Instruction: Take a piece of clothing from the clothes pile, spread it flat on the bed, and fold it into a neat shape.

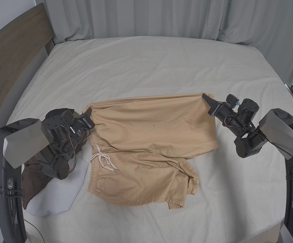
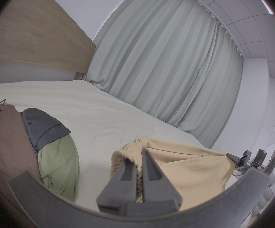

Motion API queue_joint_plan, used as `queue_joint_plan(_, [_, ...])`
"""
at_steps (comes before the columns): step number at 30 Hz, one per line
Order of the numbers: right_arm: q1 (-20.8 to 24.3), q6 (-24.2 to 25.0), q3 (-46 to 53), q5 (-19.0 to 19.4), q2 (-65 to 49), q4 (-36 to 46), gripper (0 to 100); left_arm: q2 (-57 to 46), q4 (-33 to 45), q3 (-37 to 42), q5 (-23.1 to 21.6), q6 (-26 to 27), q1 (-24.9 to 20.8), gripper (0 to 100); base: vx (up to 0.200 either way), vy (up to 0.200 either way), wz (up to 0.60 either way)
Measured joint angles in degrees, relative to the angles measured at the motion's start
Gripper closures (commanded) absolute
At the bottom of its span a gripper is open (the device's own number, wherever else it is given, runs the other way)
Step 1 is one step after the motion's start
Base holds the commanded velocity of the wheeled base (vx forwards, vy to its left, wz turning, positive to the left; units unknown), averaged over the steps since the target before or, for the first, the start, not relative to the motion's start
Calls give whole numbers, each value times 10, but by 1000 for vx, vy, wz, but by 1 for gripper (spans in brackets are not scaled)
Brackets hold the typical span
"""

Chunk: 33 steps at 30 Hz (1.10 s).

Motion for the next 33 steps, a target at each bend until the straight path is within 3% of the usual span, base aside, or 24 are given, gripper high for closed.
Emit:
queue_joint_plan(13, [1, 0, -48, -1, 22, 13, 100, 14, 0, -9, 0, -15, 0, 100, 0, 0, 0])
queue_joint_plan(14, [1, 0, -50, -1, 23, 13, 100, 14, 0, -10, -1, -17, 0, 0, 0, 0, 0])
queue_joint_plan(15, [1, 0, -53, -2, 24, 13, 0, 14, 0, -10, -1, -18, 0, 0, 0, 0, 0])
queue_joint_plan(25, [0, 0, -61, -3, 35, 4, 0, 16, 0, -11, 1, -56, -6, 0, 0, 0, 0])
queue_joint_plan(33, [4, 0, 68, -2, 3, -36, 0, 20, 0, 18, -1, -59, -11, 0, 0, 0, 0])
